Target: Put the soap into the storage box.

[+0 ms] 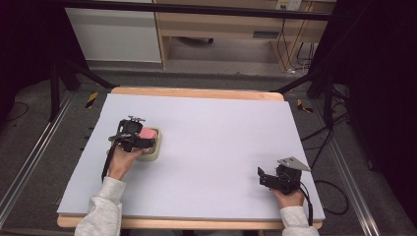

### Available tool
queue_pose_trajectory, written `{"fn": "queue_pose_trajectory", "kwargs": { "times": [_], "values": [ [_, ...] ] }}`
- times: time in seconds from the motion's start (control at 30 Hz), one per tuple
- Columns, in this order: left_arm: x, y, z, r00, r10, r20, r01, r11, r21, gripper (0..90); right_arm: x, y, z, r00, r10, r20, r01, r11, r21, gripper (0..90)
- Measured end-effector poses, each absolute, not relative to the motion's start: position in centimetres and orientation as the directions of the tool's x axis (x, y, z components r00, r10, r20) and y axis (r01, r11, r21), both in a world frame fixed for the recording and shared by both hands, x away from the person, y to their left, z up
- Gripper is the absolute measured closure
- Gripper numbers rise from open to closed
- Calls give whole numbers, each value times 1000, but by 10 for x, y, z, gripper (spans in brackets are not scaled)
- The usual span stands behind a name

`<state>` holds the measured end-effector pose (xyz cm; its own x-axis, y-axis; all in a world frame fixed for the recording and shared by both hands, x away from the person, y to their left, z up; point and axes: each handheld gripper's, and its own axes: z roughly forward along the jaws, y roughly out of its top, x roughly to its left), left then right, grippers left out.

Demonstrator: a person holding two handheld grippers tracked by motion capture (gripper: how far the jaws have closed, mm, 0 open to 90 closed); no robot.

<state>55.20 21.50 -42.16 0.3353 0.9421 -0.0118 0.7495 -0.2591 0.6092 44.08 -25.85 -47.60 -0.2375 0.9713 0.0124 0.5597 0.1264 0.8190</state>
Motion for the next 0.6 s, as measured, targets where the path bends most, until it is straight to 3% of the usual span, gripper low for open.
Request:
{"fn": "queue_pose_trajectory", "kwargs": {
  "times": [0.6],
  "values": [
    [557,215,-431,327,945,-13,764,-257,591,370,441,-258,-476,-237,971,14,561,125,818,70]
  ]
}}
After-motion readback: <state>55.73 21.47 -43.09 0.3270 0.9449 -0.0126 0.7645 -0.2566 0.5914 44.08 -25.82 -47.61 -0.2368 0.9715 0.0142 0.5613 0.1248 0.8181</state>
